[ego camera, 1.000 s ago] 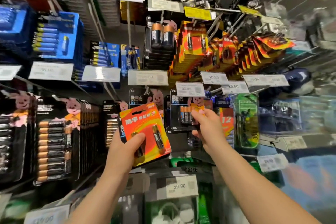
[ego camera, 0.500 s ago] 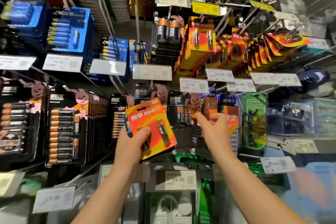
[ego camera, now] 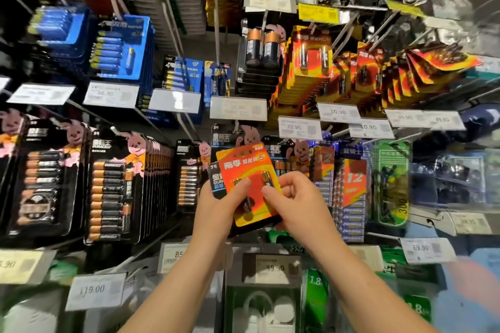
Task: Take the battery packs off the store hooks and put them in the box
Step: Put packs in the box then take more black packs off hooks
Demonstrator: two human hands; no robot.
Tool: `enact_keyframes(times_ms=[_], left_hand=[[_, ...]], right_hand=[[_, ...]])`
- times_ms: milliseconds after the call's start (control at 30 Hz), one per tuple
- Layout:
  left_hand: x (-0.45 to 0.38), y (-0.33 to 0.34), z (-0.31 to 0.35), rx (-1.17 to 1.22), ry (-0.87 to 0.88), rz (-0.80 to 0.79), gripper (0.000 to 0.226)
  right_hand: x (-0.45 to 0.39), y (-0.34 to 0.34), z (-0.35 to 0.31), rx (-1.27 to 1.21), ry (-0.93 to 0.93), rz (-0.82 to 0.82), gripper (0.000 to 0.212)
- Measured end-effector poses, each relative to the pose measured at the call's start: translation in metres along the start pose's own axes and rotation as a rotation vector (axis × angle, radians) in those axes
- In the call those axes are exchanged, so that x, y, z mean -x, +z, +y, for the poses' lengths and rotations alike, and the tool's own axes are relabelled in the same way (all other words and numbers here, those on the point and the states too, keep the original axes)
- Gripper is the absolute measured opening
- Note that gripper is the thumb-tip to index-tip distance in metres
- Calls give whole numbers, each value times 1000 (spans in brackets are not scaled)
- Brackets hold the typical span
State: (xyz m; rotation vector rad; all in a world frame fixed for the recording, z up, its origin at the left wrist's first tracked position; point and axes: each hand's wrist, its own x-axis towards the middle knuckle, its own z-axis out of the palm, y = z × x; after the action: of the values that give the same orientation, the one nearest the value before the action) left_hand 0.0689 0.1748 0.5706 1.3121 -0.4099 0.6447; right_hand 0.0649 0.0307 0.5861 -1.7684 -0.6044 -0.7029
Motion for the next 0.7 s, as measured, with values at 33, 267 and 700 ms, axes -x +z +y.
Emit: enact_keyframes(times_ms=[33, 267, 700], left_hand=[[-2, 4, 5, 12, 12, -10, 59], [-13, 41, 48, 63, 107, -73, 69], [-82, 99, 116, 65, 177, 24, 43]], right_hand=[[-1, -3, -4, 34, -34, 38, 16], [-21, -46, -41, 96, -161, 278, 18], [-120, -121, -88, -31, -53, 406, 22]])
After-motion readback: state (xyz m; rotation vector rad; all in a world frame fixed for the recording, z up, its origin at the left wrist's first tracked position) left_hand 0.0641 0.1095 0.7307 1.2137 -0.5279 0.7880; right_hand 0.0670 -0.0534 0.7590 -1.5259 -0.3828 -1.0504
